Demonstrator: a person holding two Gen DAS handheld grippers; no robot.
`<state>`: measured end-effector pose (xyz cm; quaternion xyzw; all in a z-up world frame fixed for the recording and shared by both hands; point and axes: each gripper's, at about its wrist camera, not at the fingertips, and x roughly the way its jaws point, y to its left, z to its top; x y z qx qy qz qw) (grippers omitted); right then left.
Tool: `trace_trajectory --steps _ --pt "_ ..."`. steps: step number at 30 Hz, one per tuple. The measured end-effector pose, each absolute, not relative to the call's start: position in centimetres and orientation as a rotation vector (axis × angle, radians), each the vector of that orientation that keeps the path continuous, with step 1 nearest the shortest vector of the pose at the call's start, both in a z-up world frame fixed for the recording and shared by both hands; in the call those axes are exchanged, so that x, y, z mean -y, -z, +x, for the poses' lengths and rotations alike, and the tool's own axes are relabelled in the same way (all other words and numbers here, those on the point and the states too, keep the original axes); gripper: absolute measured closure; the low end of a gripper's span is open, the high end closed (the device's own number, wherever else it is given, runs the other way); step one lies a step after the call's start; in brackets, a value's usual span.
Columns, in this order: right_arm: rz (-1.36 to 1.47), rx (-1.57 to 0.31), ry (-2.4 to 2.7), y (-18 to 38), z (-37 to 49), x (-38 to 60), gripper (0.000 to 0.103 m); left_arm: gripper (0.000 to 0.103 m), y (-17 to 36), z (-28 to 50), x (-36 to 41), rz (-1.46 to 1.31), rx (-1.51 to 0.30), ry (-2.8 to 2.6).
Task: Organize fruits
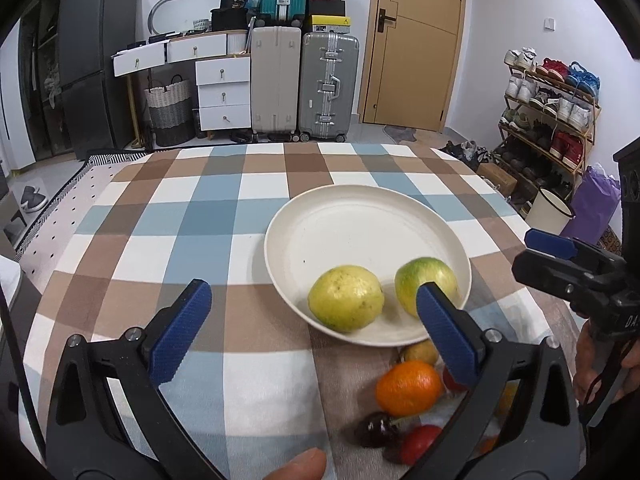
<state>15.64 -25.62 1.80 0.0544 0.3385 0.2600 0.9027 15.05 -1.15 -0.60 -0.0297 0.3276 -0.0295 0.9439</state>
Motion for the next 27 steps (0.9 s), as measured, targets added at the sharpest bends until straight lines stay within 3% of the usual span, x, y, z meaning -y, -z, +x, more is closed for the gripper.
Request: trace_trajectory --steps 27 --pt "0.018 -0.834 -0.419 0.1 7.8 27.1 0.000 0.001 0.7 7.1 1.2 -0.071 -0.703 0.074"
